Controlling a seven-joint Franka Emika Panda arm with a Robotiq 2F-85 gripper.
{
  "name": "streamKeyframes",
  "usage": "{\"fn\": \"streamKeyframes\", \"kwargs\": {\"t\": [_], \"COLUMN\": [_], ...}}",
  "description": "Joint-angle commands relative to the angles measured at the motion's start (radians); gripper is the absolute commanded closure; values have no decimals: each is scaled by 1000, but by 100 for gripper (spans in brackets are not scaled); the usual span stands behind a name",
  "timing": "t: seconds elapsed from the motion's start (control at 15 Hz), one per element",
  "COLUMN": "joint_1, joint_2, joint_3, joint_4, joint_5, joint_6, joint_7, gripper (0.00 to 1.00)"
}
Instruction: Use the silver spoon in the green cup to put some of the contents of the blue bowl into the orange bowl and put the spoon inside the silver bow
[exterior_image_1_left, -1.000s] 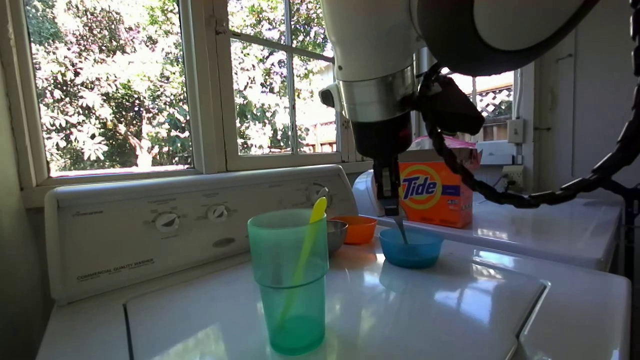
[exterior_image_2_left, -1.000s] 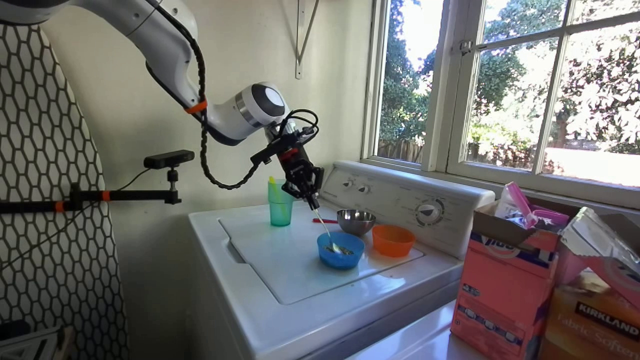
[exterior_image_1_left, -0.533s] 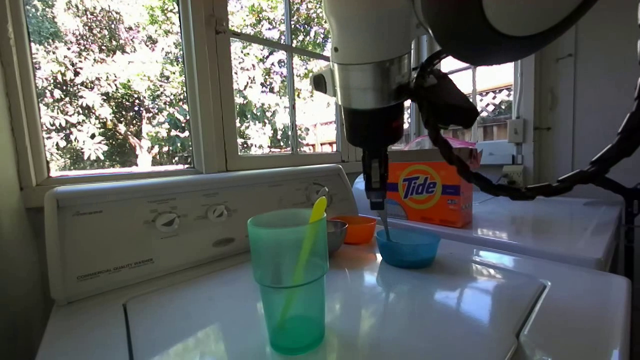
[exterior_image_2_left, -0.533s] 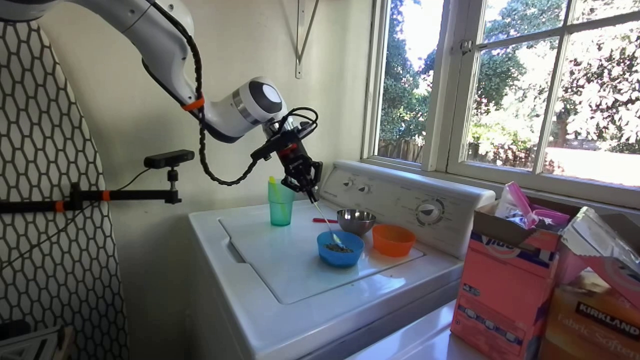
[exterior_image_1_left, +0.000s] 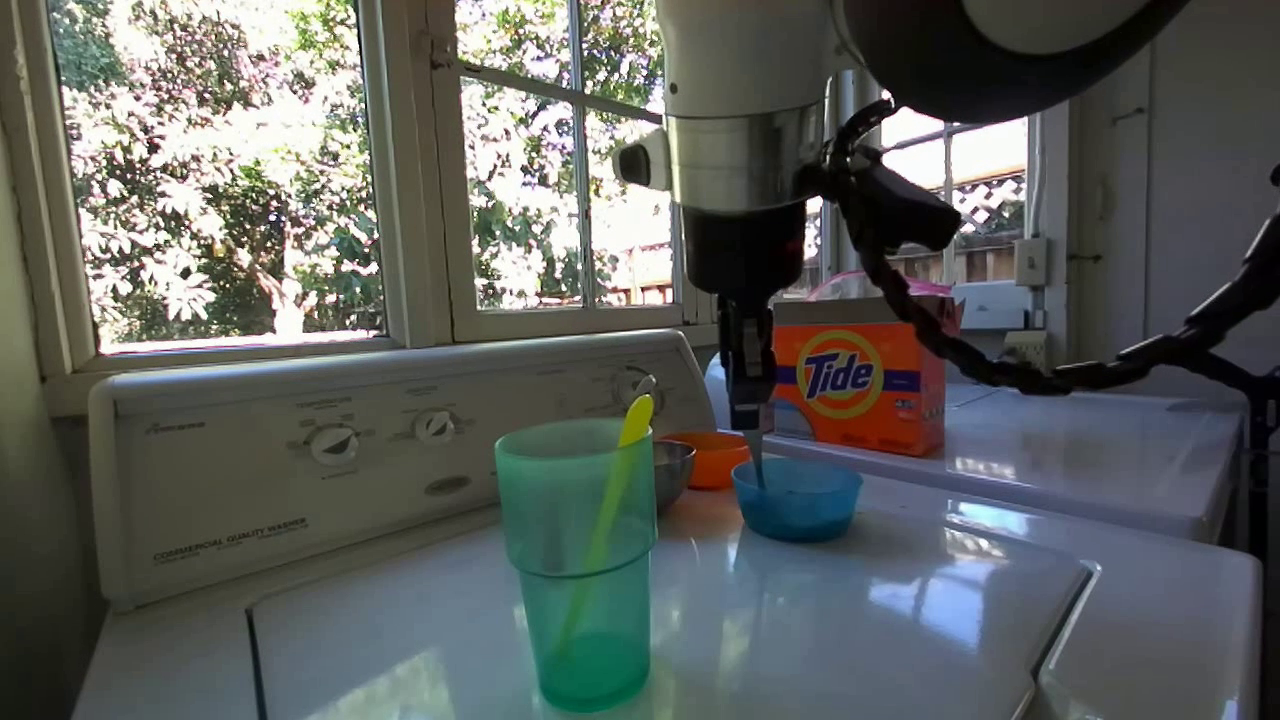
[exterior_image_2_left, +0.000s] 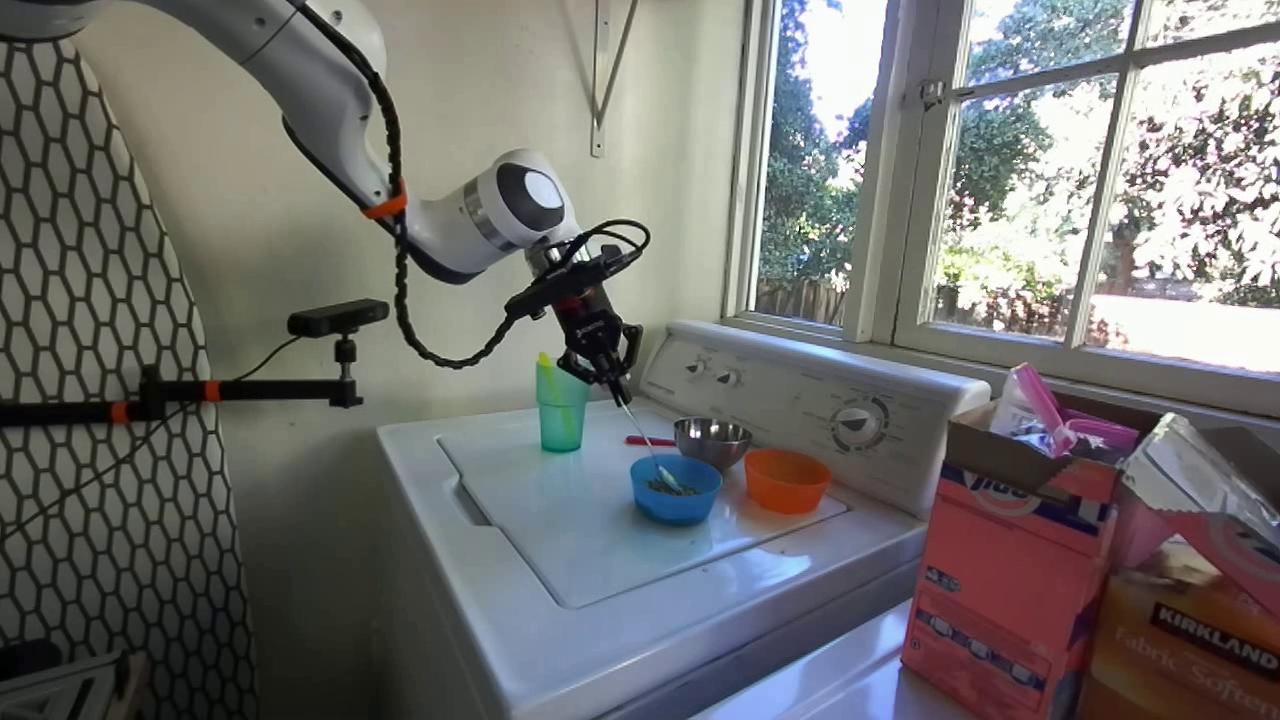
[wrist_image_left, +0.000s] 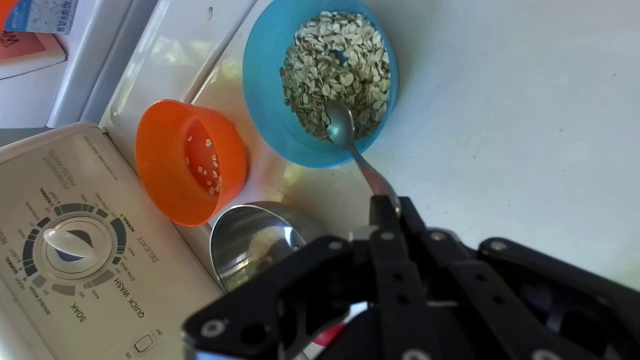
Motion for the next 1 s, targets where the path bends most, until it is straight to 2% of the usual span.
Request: {"fn": "streamKeyframes", "kwargs": {"t": [0.0,0.4,0.53,0.93], "joint_1": [-7,4,16,40], "joint_2": [46,158,180,206], "joint_3": [-3,-27,-37,-47], "joint_4": [27,143,162,157], "joint_5": [61,-45,-121,-278], "joint_6": [-33,-78,-72,-70], "joint_7": [-52,-1,51,200], "gripper": [99,99,99,99]}}
